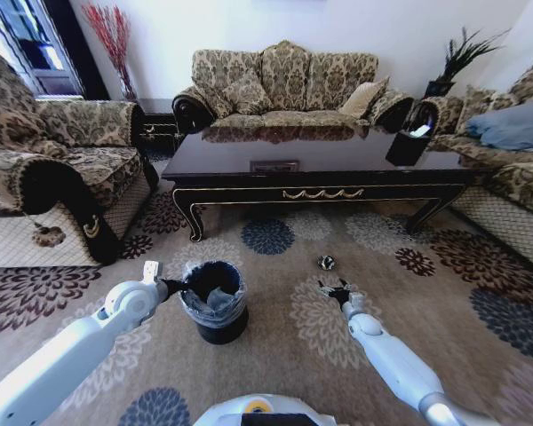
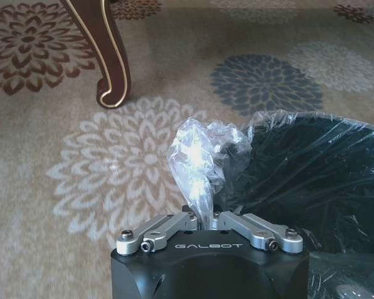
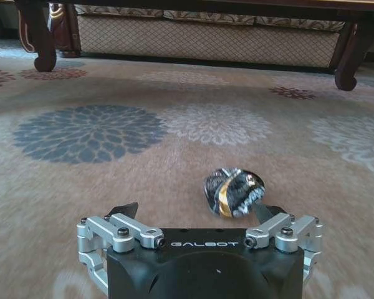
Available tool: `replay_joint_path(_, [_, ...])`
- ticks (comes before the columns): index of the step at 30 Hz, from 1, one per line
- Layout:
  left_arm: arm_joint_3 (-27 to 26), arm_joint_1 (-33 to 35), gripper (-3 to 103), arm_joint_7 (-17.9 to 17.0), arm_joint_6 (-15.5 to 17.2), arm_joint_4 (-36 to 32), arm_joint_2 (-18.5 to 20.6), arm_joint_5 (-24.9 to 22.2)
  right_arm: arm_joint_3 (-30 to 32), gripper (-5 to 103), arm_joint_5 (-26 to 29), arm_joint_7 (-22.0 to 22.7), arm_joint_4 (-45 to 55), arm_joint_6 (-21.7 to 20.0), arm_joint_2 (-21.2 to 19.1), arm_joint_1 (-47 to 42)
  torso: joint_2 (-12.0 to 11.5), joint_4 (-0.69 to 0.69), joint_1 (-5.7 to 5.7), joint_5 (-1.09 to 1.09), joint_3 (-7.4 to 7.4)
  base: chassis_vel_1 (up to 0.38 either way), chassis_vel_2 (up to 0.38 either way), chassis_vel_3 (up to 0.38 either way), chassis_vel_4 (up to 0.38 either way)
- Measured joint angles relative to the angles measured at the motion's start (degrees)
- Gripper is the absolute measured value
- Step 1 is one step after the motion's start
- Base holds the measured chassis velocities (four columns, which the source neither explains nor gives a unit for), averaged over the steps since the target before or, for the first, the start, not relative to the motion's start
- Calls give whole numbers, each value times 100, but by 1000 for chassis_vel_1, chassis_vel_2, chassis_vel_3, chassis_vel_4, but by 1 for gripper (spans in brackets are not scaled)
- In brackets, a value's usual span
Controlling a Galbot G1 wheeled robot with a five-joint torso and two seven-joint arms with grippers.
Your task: Move to the front of the table and pick up the trash from the floor, then place it into the trash bin.
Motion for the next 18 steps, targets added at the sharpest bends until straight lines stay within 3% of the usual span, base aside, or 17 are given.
replay_joint_path(10, [-18,14,3,12,0,-6,-23,15,67,100,-33,68,-339,-13,24,132,0,-1,2,2,2,-174,203,200,-181])
replay_joint_path(18, [-50,14,3,71,0,12,-31,30,238,100,-20,284,-976,-11,197,360,0,-1,1,3,0,-62,74,53,-57])
